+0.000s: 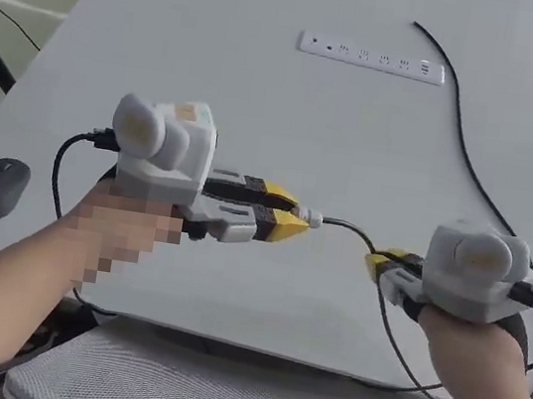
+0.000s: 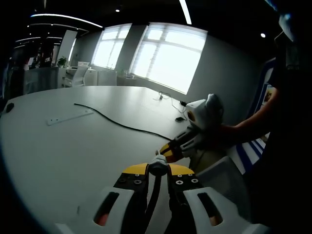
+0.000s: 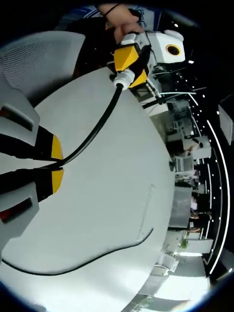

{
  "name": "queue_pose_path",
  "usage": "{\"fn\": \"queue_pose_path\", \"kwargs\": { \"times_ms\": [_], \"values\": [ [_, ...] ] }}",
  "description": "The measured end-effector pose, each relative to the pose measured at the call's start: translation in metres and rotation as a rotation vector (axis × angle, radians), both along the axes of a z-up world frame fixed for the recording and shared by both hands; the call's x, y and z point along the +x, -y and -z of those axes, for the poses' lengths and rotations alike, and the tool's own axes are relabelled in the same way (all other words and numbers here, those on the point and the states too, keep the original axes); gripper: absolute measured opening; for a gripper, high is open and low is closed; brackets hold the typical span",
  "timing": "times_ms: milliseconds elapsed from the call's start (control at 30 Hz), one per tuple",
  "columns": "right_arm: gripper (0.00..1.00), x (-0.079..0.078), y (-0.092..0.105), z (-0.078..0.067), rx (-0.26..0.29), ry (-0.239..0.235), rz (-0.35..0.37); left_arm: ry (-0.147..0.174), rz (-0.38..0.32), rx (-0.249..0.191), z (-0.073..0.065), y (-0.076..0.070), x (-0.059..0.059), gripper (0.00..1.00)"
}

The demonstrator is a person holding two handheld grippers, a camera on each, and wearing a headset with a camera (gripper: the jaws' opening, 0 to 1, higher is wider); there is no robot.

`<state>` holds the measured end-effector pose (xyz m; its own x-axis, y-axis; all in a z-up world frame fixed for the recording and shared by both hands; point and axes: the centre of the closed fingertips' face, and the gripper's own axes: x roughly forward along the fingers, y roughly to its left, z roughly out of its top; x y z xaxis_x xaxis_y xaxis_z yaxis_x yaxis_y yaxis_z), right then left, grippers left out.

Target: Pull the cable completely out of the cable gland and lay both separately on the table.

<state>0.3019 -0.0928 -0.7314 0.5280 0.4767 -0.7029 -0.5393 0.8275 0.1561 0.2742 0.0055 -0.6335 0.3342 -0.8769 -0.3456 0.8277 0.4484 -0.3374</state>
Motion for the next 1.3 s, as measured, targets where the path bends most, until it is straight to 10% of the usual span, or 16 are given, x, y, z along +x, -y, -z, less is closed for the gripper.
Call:
{"fn": "queue_pose_path", "kwargs": {
  "times_ms": [600,1300],
  "values": [
    [0.00,-0.008,0.000,0.012,0.063,-0.074,0.065,0.000,0.012,0.018,0.006,0.002,-0.003,0.15],
    [0.14,-0.007,-0.010,-0.020,-0.085,0.160,-0.169,-0.006,-0.009,0.016,0.002,-0.006,0.002,0.15]
  ]
}}
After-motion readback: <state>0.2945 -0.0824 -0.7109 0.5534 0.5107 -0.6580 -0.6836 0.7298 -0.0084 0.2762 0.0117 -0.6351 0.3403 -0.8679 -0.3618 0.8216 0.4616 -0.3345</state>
